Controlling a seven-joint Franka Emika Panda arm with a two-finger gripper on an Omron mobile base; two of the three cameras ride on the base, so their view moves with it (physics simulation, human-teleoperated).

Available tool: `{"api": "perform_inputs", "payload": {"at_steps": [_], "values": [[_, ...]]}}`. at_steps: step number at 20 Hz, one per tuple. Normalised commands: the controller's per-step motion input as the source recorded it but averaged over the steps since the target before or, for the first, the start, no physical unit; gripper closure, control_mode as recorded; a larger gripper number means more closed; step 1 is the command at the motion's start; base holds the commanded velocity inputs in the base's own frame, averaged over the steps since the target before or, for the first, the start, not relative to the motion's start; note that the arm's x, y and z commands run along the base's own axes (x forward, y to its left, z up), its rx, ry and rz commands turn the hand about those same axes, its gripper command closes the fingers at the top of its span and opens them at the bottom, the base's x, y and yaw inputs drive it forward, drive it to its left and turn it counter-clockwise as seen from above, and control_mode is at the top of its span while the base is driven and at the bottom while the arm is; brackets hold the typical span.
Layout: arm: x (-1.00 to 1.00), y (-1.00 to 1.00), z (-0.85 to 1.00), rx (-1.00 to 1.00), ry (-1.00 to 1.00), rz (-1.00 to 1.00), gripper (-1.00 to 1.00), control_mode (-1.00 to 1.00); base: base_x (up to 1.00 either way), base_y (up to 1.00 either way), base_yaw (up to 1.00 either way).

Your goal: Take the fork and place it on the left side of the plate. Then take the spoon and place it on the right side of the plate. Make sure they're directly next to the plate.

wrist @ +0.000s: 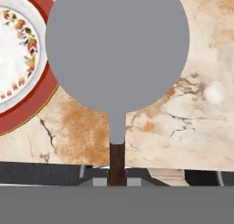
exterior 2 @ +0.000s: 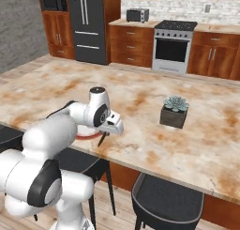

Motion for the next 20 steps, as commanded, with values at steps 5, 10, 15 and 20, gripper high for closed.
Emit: {"api": "perform_inputs", "payload": {"at_steps": [5,10,15,20], "values": [[0.58,-0.08,-0.38,0.0,0.0,0.0,1.0,-1.0,0.0,0.0,0.0],[0.51,-0.01,-0.43,0.0,0.0,0.0,1.0,-1.0,0.0,0.0,0.0],[0.4,0.0,-0.36,0.0,0.0,0.0,1.0,-1.0,0.0,0.0,0.0],[0.31,0.0,-0.26,0.0,0.0,0.0,1.0,-1.0,0.0,0.0,0.0]]}}
